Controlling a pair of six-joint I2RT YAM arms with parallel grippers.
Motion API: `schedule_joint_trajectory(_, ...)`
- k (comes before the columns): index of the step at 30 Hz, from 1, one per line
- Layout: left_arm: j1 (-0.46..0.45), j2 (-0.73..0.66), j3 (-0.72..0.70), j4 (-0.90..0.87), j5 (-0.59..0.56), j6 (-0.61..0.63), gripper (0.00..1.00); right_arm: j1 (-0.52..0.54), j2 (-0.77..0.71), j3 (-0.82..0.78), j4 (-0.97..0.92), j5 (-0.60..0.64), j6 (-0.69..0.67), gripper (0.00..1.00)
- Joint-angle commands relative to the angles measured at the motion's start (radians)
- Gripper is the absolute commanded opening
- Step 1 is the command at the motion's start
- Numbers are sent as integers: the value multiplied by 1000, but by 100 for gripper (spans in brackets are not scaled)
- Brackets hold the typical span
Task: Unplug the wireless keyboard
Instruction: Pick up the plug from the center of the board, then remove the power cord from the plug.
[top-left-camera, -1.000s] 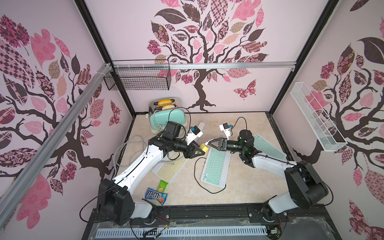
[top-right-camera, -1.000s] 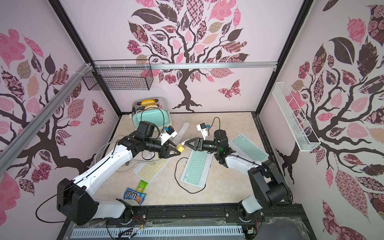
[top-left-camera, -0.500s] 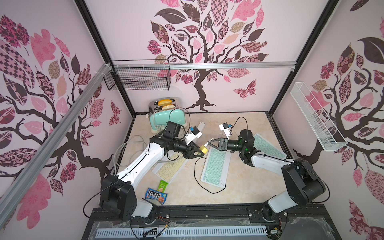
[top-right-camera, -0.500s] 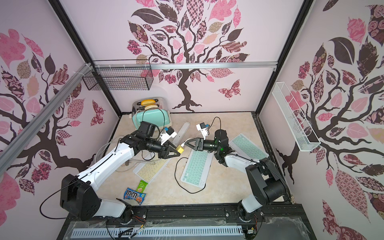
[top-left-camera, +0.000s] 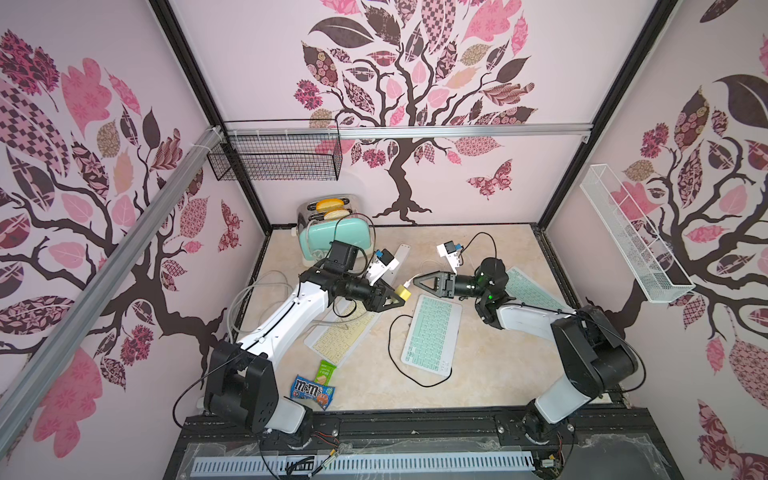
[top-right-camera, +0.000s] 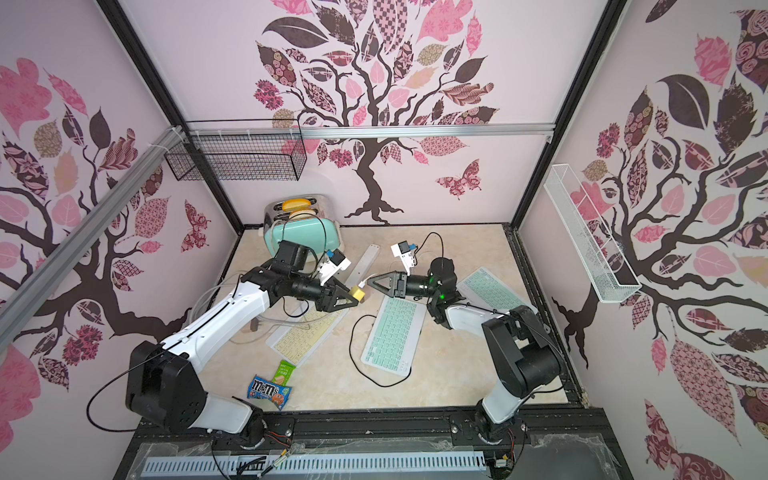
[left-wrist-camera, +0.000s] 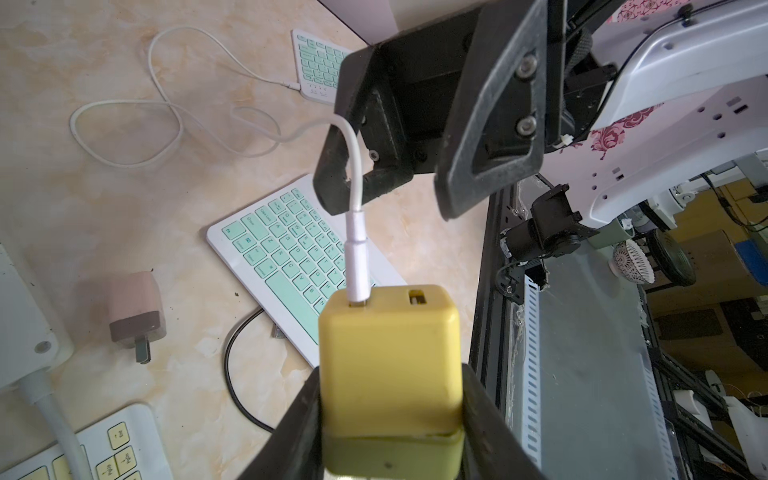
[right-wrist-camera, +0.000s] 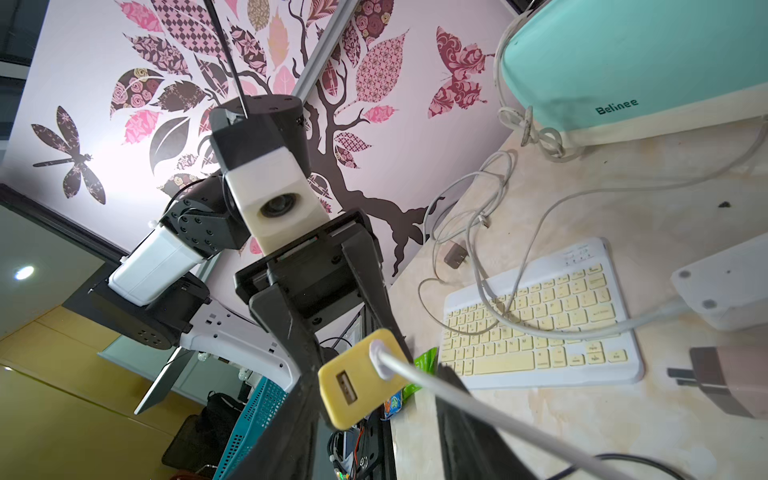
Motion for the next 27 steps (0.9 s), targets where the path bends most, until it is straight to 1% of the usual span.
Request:
schedule_joint_trajectory(1,-1,-4,22,10,36,10,0,15,20,37,123,-24,54,46)
schedule_joint_trajectory(3,-1,0,29,7,41,11,0,27,19,39,122,-34,45,44)
schedule_joint_trajectory(7,0,12,41,5,48,14,0,41,11,35,86,-47,12,43)
schedule_joint_trajectory(10,-1,18,50,4,59,14,0,46,12,31,96,-44,22,37)
schedule_joint_trajectory(15,-1,18,51,-2,81,20,0,64,27,36,120,-38,41,32)
schedule_joint_trajectory(18,-1,20,54,-28,103,42,0,63,41,43,154,-33,76,23)
schedule_joint_trajectory(21,0,25,56,-51,119,62,0,63,57,51,190,-37,110,16)
schedule_joint_trajectory(25,-1,33,61,-58,110,64,0,64,62,51,201,-34,126,5)
schedule_joint_trajectory(27,0,40,66,-51,81,54,0,64,59,51,179,-22,125,0)
